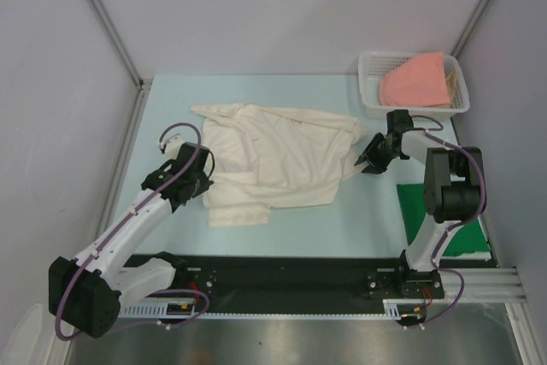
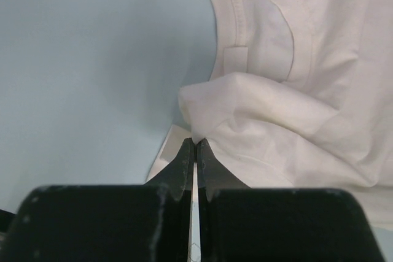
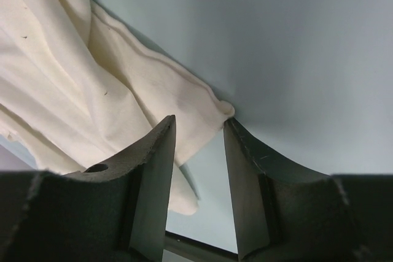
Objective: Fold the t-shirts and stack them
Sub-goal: Flatten the tshirt out
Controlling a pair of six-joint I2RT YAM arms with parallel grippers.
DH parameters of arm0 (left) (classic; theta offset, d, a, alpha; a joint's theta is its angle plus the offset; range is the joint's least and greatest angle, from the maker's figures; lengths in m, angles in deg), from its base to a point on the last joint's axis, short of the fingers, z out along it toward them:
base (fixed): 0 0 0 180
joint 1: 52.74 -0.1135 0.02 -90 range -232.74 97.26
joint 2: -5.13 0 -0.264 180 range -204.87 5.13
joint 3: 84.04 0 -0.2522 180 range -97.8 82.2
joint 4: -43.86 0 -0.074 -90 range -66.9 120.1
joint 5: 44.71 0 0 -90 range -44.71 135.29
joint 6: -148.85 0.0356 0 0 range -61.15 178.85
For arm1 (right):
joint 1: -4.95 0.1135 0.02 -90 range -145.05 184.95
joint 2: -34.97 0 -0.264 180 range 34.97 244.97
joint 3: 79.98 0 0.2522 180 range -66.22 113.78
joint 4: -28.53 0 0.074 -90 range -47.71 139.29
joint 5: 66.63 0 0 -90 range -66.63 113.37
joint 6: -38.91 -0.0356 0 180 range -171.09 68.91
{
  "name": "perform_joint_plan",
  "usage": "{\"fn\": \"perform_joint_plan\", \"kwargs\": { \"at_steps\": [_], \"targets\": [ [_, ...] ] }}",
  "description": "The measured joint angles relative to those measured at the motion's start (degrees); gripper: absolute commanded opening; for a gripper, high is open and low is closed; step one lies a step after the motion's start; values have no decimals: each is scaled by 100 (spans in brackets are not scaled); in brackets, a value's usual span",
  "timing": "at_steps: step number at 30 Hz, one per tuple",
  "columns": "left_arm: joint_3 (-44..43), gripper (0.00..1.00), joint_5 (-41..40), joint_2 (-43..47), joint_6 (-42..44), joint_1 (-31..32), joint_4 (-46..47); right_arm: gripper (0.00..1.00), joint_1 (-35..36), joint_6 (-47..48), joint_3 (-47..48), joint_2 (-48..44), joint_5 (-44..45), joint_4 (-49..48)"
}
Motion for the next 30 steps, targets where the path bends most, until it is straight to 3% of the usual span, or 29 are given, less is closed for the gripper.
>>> {"fn": "perform_joint_plan", "kwargs": {
  "at_steps": [19, 22, 25, 27, 28, 29, 30],
  "targets": [
    [-144, 0, 76, -863, 490, -236, 748, 38, 44, -138, -22, -74, 535, -39],
    [-181, 0, 127, -1054, 555, -286, 822, 34, 44, -210, -125, -129, 557, -138],
    [-295, 0, 205, -1309, 658, -374, 844, 16, 39, -214, -151, -118, 573, -184],
    [-417, 21, 339, -1550, 758, -485, 876, 7, 35, -219, -142, -59, 529, -243],
    [-501, 37, 411, -1683, 833, -551, 881, 3, 31, -223, -138, -48, 507, -262],
    [-601, 65, 483, -1825, 909, -619, 870, 0, 28, -221, -140, -48, 498, -275],
    [-710, 75, 518, -1954, 988, -688, 844, 0, 28, -214, -140, -48, 496, -278]
  ]
}}
